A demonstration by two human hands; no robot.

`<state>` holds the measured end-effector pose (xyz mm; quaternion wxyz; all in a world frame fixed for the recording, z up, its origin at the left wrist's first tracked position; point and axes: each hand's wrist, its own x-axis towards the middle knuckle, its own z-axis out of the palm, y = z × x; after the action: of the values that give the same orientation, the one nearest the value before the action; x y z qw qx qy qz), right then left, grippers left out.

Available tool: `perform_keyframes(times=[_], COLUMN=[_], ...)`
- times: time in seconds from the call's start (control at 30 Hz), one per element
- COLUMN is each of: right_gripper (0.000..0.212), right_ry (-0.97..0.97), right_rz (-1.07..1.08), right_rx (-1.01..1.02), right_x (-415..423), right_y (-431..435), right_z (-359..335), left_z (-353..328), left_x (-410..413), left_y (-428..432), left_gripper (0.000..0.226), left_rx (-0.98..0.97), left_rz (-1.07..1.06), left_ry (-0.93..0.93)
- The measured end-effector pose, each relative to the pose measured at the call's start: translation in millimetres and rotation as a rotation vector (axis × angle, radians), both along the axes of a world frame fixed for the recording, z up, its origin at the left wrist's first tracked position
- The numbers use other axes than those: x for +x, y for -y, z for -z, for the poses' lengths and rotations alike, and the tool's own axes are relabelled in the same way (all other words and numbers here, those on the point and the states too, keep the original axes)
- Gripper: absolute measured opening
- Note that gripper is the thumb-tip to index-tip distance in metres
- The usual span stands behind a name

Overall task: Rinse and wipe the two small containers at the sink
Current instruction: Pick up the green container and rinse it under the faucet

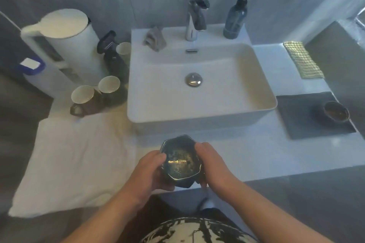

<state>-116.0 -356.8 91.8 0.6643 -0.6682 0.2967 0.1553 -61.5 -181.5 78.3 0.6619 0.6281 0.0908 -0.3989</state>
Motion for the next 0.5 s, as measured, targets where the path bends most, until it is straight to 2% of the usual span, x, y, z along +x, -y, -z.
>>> perform_keyframes(times=[0.17, 0.27, 0.4, 0.5], right_gripper=[0.051, 0.057, 0.066, 0.061], right_ry=[0.002, 0.019, 0.035, 0.028], right_rz=[0.100, 0.053, 0.008, -0.013], right_rx=[0.037, 0.004, -0.017, -0.049], right_x=[-24, -20, 5, 31], right_y=[50, 63, 71, 75], right_z=[-1, -4, -4, -1], left_z=[-5, -9, -12, -8], left_x=[-16, -9, 10, 36], left_y=[59, 71, 77, 79], left_gripper=[0.052, 0.048, 0.057, 0.054], left_rx=[-0.007, -0.013, -0.003, -0.022], left_rz=[0.023, 0.040, 0.068, 0.066], left_ry=[0.001, 0.020, 0.047, 0.055])
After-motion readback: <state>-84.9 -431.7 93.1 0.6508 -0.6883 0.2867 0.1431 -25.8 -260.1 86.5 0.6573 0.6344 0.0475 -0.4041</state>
